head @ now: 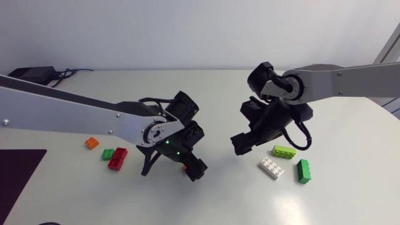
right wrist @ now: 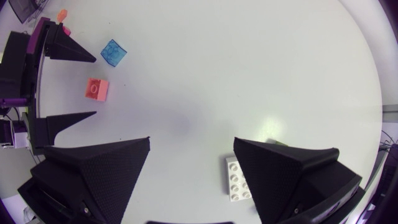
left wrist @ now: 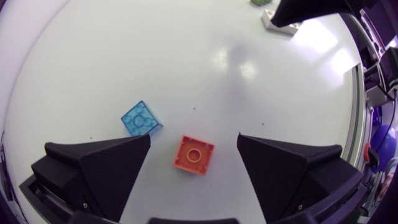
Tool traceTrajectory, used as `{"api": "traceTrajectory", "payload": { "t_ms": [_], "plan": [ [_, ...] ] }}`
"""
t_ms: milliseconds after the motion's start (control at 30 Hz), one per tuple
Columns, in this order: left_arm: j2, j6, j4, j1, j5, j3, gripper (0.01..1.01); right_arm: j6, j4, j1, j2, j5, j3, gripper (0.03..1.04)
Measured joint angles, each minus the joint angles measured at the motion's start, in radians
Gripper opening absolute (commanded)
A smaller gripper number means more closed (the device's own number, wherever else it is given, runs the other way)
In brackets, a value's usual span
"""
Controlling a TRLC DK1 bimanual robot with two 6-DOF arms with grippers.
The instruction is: Sort duplo bricks by size, large to the right and small to the left
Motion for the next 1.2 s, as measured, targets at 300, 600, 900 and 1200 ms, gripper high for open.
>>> {"api": "traceTrajectory", "payload": {
  "t_ms": [300, 600, 900, 1200],
  "plan": [
    [0.017, 0.133, -0.089, -0.037, 0.0, 0.007, 0.97, 0.0, -0.003, -0.027, -0.016, 0.0, -0.016, 0.97],
    [0.076, 0.234, -0.197, -0.008, 0.0, 0.083, 0.59, -0.001, -0.006, -0.028, -0.029, 0.0, -0.019, 0.97],
    [0.116, 0.24, -0.22, -0.007, 0.0, 0.137, 0.28, -0.001, -0.006, -0.04, -0.039, 0.0, -0.032, 0.97],
    [0.054, 0.232, -0.205, 0.143, -0.035, 0.1, 0.272, -0.001, -0.006, -0.04, -0.05, -0.013, -0.032, 0.97]
  ]
}}
